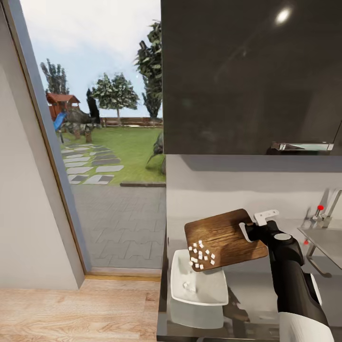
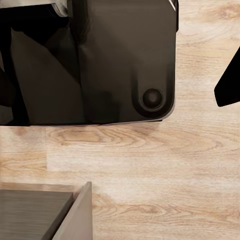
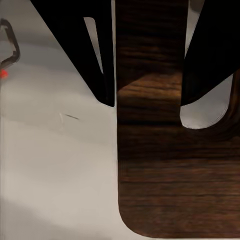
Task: In the kitchen, take the Vidalia onion out of the sink, dice it on the chopping board with the paring knife, put the diced onion into the bowl on the countertop, then place both the paring knife and the chopping board into the sink.
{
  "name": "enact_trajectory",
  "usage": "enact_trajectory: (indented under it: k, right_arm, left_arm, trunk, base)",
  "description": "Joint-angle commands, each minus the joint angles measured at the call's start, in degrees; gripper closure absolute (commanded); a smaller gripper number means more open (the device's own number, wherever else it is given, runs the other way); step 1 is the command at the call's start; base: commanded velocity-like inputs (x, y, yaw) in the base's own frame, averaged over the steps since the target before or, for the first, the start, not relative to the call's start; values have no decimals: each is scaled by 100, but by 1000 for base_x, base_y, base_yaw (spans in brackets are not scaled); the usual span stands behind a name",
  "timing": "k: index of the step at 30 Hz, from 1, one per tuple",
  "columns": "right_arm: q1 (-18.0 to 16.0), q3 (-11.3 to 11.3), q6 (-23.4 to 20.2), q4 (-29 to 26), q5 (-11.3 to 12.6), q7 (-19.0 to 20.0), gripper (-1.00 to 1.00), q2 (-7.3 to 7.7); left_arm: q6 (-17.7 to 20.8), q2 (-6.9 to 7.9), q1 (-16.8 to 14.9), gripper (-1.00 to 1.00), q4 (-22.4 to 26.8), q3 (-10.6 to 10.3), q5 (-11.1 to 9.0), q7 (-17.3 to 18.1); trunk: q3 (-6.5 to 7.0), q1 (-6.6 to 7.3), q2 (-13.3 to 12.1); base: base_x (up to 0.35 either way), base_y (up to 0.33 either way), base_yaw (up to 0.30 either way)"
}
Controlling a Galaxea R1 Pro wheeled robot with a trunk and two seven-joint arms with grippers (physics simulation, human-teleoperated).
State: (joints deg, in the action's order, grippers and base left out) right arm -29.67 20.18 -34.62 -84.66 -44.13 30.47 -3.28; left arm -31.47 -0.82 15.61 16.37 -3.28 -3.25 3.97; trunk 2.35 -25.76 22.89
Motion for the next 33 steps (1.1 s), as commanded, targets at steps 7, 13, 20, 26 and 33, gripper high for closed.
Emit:
enact_trajectory:
  k: [7, 13, 20, 26, 33]
  right_arm:
    - [-3, 12, 61, -7, -54, 71, 100, -31]
    - [-3, 12, 71, -7, -52, 81, 100, -32]
    - [-3, 14, 78, -7, -52, 90, 100, -32]
    - [-2, 12, 78, -7, -52, 90, 100, -32]
    - [-3, 14, 78, -7, -52, 84, 100, -32]
  left_arm:
    - [-7, 3, 4, -100, 7, -24, -35, 12]
    - [-7, 3, 4, -100, -1, -24, -35, 11]
    - [-8, 3, 4, -100, -44, -24, -35, 11]
    - [-8, 3, 4, -100, -46, -24, -35, 10]
    - [-8, 3, 4, -100, -46, -24, -35, 12]
  trunk:
    - [-1, -2, 3]
    - [-1, -2, 3]
    - [-1, -2, 3]
    - [-1, -2, 3]
    - [-1, -2, 3]
  base:
    - [0, 0, 0]
    - [-22, 0, 0]
    - [-19, 0, 0]
    - [-1, 0, 0]
    - [-66, 0, 0]
